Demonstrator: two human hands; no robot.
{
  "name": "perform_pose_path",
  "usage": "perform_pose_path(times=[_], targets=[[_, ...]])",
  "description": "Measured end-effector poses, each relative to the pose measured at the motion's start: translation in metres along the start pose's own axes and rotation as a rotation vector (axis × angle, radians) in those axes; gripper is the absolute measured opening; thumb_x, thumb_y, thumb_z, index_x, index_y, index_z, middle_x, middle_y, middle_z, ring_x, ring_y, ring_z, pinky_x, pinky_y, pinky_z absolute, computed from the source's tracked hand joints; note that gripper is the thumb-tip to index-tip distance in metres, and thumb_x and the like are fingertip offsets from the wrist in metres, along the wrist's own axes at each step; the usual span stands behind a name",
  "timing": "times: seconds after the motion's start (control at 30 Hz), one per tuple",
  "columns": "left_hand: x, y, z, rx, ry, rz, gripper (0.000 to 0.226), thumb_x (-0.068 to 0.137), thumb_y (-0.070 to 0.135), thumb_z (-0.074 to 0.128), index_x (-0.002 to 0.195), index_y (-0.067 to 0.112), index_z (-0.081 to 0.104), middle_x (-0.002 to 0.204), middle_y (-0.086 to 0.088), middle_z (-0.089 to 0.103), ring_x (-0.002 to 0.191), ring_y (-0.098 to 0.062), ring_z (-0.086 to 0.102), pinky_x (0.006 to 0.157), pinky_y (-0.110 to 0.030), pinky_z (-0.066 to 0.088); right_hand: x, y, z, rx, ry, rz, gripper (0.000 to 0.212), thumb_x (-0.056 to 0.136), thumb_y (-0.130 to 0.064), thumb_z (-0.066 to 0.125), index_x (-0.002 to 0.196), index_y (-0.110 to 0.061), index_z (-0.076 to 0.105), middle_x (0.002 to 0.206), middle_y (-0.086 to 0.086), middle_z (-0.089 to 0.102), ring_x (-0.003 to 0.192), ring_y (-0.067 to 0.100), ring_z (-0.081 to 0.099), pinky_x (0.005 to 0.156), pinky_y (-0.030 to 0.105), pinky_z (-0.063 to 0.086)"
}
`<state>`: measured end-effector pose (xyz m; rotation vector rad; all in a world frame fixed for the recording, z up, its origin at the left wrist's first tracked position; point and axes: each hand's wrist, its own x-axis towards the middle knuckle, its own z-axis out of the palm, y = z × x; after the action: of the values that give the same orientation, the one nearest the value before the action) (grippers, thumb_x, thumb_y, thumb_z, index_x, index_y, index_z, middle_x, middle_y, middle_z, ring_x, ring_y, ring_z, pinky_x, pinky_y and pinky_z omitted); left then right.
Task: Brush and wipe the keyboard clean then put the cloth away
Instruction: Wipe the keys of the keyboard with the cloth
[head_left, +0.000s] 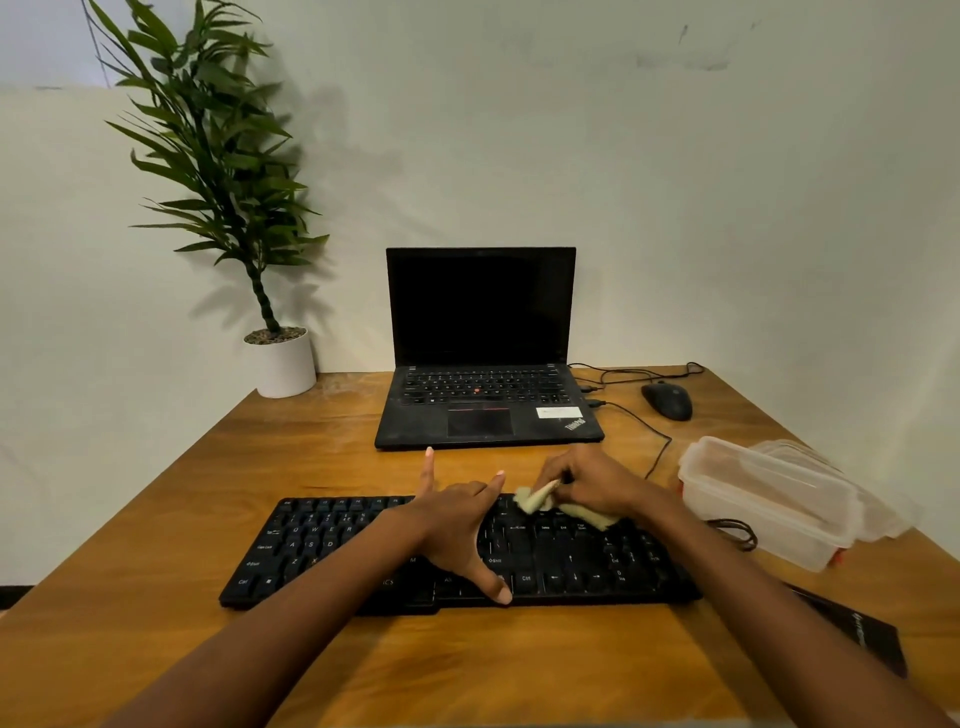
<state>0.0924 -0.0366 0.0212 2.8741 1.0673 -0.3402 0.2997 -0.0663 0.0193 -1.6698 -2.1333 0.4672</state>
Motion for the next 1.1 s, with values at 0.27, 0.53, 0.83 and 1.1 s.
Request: perform_pose_path(times=[0.27,0.53,0.83,1.1], targets=[[-0.003,-0.001,-0.001,0.032,0.006,0.005,0.125,0.069,0.074,0.059,0.148,0.013,-0.016,0.158,-0.007,0.012,0.145,-0.024,0.009,0.095,-0.064,-0.032,-0.024,0.022,-0.024,-0.028,-0.039,0.057,0.026,0.081,0.006,0.059,0.096,-0.011,0.072,0.091,-0.005,0.061,0.091,0.014,0.058,0.082,0.024,0.048],[-0.001,0.002,0.000,0.016,0.001,-0.005,0.124,0.069,0.074,0.059,0.149,0.015,-0.015,0.158,-0.006,0.011,0.145,-0.025,0.010,0.094,-0.063,-0.033,0.003,-0.008,0.007,-0.026,0.014,-0.026,0.025,0.082,0.004,0.059,0.100,-0.010,0.072,0.101,0.004,0.067,0.090,0.009,0.056,0.087,0.019,0.040],[-0.003,0.000,0.000,0.018,-0.021,0.003,0.121,0.071,0.072,0.059,0.148,0.019,-0.018,0.159,-0.005,0.003,0.146,-0.026,0.004,0.089,-0.062,-0.036,-0.043,0.011,-0.039,-0.251,-0.008,0.039,0.026,0.085,-0.001,0.058,0.101,-0.016,0.070,0.095,-0.013,0.058,0.085,-0.004,0.049,0.076,0.013,0.038],[0.003,0.003,-0.004,-0.027,-0.037,0.051,0.127,0.063,0.072,0.067,0.145,0.035,-0.023,0.157,-0.002,0.010,0.144,-0.028,0.011,0.091,-0.068,-0.032,-0.072,-0.027,0.001,-0.256,0.000,-0.082,0.028,0.090,-0.017,0.055,0.116,-0.025,0.061,0.106,-0.014,0.054,0.102,0.003,0.043,0.086,0.020,0.038]])
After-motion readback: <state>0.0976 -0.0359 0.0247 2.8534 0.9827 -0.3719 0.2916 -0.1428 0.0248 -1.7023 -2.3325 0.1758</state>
